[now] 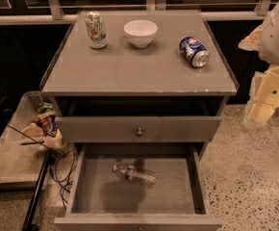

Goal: Pick water bottle from middle drawer and place on counter

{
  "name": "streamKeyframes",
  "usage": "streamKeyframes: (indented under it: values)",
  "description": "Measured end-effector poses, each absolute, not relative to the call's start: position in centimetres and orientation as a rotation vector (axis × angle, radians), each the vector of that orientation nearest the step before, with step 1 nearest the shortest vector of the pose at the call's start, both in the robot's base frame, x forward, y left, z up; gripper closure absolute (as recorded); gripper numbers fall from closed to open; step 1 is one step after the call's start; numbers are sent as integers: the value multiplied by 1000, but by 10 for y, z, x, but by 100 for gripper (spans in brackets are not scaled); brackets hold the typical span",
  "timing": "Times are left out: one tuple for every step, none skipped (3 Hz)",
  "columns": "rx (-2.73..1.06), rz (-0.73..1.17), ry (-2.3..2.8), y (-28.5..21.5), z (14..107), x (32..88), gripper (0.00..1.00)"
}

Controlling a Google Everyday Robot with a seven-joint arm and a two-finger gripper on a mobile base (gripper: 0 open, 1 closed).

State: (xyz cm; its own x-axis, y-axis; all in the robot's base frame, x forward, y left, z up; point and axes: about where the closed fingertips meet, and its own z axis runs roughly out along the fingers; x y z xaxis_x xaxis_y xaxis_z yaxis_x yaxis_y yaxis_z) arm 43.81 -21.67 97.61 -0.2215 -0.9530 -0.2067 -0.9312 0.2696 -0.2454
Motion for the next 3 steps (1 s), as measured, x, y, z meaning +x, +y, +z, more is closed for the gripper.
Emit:
streamKeyframes:
  values:
    - [-1725, -98, 2232, -217, 976, 438, 0]
    - [-1724, -62, 2222, -210, 957, 436, 0]
    - [-1720, 17, 2163, -195, 924, 425, 0]
